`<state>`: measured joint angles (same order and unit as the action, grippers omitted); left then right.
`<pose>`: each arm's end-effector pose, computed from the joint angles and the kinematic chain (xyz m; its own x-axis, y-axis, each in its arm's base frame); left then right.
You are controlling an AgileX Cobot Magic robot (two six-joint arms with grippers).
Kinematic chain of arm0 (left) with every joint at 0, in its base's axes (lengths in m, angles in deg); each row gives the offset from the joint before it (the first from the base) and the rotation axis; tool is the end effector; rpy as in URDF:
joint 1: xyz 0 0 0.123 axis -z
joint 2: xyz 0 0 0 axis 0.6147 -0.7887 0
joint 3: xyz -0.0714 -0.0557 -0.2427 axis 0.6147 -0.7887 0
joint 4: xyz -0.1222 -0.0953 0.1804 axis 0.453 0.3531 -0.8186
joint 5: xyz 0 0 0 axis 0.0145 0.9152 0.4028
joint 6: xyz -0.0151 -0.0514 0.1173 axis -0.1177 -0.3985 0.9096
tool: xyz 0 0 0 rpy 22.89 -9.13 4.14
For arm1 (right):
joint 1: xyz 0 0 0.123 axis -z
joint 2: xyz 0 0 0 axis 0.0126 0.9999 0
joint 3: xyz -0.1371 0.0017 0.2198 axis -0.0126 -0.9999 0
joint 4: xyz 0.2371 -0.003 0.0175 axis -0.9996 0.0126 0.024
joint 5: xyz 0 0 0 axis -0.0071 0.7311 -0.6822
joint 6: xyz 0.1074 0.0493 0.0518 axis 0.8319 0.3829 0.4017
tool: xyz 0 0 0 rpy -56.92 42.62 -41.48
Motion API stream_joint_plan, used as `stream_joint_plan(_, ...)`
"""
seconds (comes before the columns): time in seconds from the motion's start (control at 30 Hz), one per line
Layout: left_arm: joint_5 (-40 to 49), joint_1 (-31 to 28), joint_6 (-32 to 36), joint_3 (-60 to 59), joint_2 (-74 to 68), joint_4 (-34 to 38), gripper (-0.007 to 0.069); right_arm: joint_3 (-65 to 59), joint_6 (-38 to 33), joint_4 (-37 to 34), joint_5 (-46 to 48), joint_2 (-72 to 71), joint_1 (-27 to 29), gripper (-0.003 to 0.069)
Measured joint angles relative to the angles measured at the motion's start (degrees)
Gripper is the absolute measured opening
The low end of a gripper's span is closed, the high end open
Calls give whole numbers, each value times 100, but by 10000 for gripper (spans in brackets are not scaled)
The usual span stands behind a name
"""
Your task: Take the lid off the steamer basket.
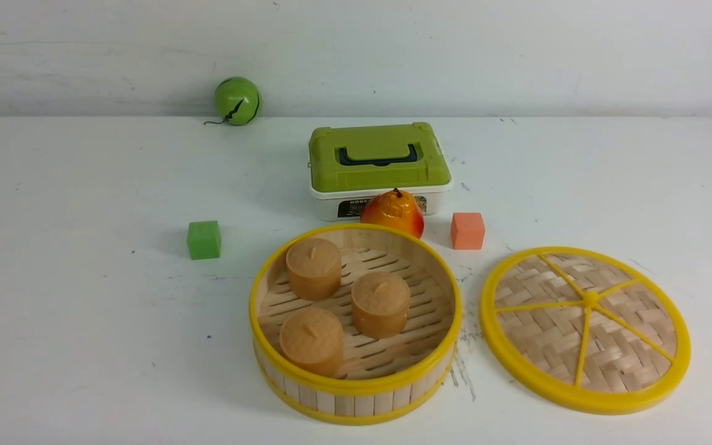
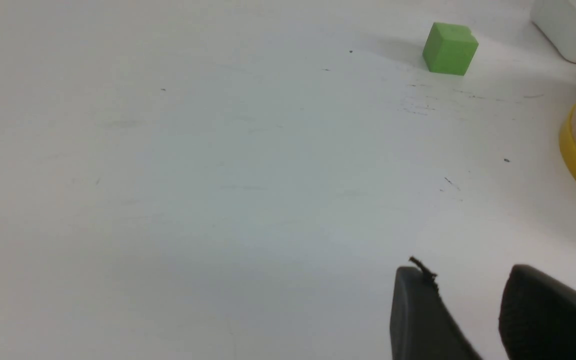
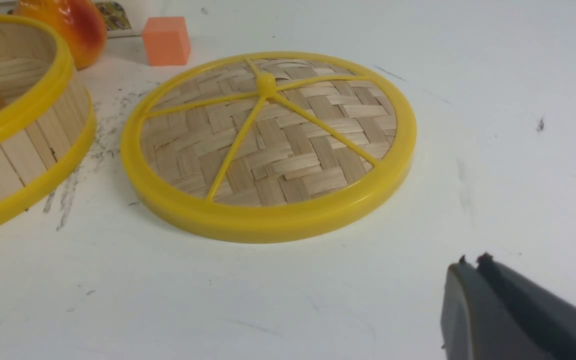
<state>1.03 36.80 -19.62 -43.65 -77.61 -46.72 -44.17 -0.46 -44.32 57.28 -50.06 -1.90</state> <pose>0.1011 0.0037 0.1596 -0.2897 -0.1678 -0.9423 -0.0809 0.9853 -0.1506 0.1005 0.0031 0.1617 -0.3029 0.1082 -0.9469 0.0061 0.9937 0.1116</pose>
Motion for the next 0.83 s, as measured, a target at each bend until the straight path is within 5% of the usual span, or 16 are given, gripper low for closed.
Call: stream_joint_plan(0.83,0,0,0,0,0,0,239,0,0,4,0,0,0,38)
